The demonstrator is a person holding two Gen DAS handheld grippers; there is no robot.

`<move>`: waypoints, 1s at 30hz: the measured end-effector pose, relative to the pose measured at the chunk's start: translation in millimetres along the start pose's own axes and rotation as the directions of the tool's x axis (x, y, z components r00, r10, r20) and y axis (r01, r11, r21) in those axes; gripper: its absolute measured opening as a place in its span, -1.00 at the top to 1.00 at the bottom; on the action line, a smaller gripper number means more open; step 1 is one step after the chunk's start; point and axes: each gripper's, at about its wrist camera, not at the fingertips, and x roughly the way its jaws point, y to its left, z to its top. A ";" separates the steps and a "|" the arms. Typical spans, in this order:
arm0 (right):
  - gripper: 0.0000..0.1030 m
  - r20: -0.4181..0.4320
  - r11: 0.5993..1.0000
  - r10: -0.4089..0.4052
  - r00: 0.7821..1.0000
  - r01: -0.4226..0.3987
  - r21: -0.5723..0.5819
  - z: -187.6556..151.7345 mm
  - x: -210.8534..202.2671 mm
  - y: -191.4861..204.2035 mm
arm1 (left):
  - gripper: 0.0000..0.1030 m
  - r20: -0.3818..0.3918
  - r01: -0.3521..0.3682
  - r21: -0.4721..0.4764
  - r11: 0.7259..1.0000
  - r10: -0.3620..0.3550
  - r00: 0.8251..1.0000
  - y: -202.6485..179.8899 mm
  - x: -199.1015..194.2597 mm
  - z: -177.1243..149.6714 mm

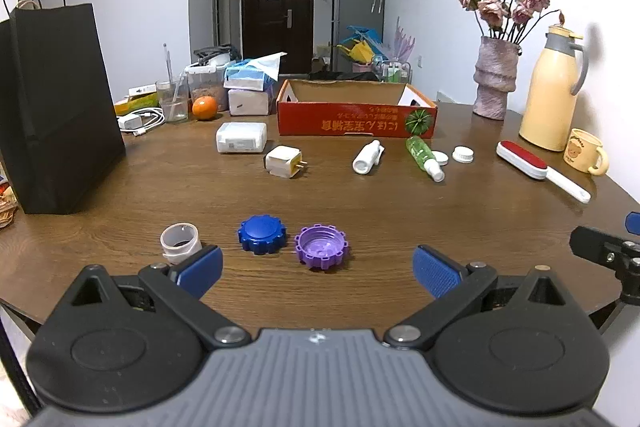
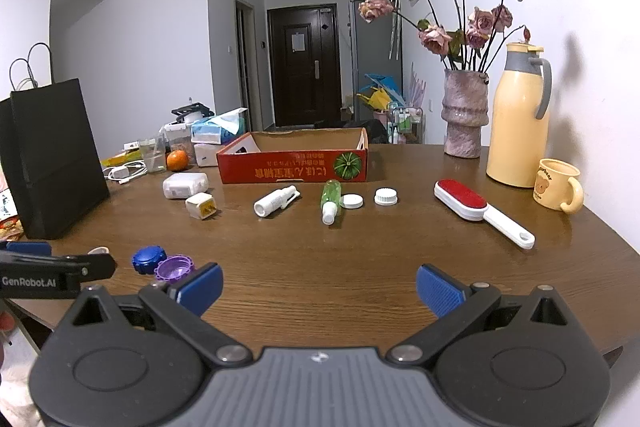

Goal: Organize rigid objects
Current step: 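Lower the right tool onto the purple cap and close while the left tool grasps the white tape roll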

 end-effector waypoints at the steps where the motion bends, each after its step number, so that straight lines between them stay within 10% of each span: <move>1: -1.00 -0.003 1.000 0.001 1.000 -0.001 0.001 -0.6 2.8 1.3 | -1.00 -0.005 -0.002 0.000 1.000 0.002 1.000 1.0 3.0 0.1; 30: -1.00 -0.121 0.982 0.159 0.980 -0.169 -0.083 4.8 89.8 49.5 | -1.00 -0.099 -0.082 -0.032 0.996 0.079 0.992 52.9 70.8 -2.7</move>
